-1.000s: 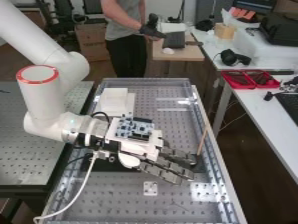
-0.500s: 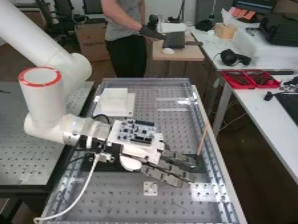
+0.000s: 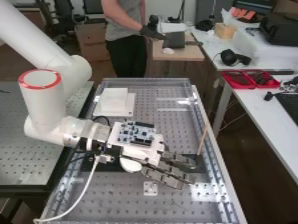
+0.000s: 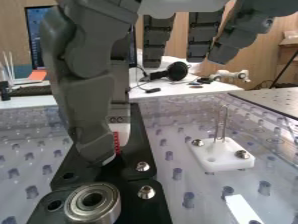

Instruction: Grab the pcb board and place it in the clear container

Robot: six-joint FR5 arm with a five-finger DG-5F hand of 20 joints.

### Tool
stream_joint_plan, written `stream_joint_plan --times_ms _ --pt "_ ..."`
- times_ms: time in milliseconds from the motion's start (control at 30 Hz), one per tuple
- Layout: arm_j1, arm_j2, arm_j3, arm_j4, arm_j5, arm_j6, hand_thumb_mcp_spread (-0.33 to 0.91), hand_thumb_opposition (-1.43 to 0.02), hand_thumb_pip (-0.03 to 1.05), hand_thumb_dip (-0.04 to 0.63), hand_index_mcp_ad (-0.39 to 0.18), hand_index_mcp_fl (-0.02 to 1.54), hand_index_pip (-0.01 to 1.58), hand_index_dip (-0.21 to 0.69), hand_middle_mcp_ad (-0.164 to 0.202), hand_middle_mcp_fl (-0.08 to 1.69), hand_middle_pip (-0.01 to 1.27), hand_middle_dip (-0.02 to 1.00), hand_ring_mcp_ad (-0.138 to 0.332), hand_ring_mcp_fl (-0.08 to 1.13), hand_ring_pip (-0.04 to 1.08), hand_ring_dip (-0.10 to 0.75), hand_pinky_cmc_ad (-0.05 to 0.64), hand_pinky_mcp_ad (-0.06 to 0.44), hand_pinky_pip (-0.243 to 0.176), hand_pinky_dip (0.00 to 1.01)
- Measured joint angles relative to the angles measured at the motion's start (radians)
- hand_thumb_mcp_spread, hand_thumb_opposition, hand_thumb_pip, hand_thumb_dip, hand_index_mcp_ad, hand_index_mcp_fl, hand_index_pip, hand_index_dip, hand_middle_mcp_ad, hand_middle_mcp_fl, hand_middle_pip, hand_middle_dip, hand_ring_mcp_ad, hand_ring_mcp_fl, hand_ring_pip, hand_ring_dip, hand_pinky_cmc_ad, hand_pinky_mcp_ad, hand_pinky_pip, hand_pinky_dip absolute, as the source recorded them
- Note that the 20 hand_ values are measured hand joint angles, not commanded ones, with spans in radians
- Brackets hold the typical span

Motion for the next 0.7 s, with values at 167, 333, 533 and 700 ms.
stream_joint_plan --times_ms 167,333,533,700 --pt "-0.001 0.0 0.0 0.003 -0.001 0.001 0.67 -0.88 0.37 0.216 -0.25 0.69 1.15 0.239 -0.028 0.06 0.14 0.12 0.159 0.05 0.08 -0.017 0.314 0.136 -0.091 0.19" --pt "0.0 0.0 0.0 0.007 -0.002 0.009 0.67 -0.91 0.37 0.215 -0.25 0.76 1.1 0.239 -0.031 0.06 0.14 0.12 0.152 0.05 0.09 -0.017 0.328 0.136 -0.091 0.19" --pt "0.0 0.024 -0.005 0.014 -0.001 0.024 0.68 -0.92 0.37 0.215 -0.236 0.82 1.06 0.237 -0.03 0.08 0.14 0.12 0.152 0.05 0.08 -0.017 0.33 0.136 -0.091 0.19" --pt "0.0 0.062 -0.022 0.029 0.006 0.047 0.67 -0.93 0.37 0.215 -0.23 0.84 1.02 0.237 -0.031 0.08 0.14 0.12 0.152 0.05 0.08 -0.017 0.328 0.136 -0.091 0.19"
